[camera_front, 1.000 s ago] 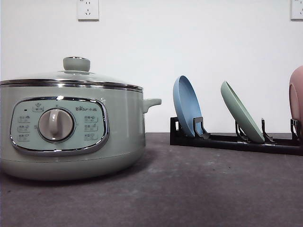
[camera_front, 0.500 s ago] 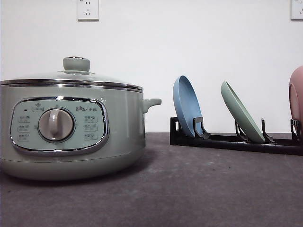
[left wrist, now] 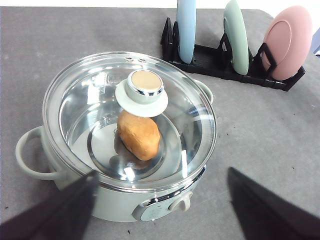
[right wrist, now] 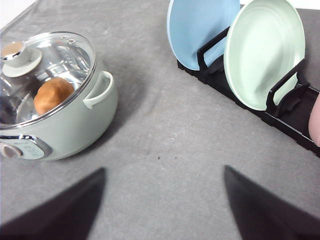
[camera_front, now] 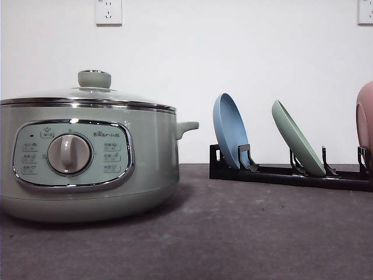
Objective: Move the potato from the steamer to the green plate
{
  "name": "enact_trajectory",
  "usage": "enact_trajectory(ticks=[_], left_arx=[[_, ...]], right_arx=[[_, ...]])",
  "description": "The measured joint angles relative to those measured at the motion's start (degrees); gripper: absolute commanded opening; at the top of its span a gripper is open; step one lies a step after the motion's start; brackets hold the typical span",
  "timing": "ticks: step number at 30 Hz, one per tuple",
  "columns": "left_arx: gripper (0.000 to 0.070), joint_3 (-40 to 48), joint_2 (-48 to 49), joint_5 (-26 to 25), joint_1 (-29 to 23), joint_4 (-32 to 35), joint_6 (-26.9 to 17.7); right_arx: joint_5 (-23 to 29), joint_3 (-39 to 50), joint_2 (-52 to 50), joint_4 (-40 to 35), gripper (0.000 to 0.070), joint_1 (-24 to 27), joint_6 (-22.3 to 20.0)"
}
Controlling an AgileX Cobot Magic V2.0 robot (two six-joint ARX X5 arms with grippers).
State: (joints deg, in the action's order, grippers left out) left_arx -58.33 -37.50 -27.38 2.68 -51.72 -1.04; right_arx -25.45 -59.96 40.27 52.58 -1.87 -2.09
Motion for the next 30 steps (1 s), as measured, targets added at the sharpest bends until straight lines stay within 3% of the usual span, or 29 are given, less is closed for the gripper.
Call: enact_trajectory(ticks=[11,18,30], left_arx=[[0.0566,0.0,0.0,0.0,0.0,0.0,0.0],[0.0566,0.0,0.0,0.0,0.0,0.0,0.0],[0.0565,0.0,0.0,0.0,0.0,0.0,0.0]], right_arx=[[0.0,0.0,0.0,0.0,0.0533,0.0,0.0],[0.0,-0.4,1.8,-3.0,0.0533,0.0,3.6],[0.0,-13.6,19.1,-7.3,0.0532,0.0,7.4]])
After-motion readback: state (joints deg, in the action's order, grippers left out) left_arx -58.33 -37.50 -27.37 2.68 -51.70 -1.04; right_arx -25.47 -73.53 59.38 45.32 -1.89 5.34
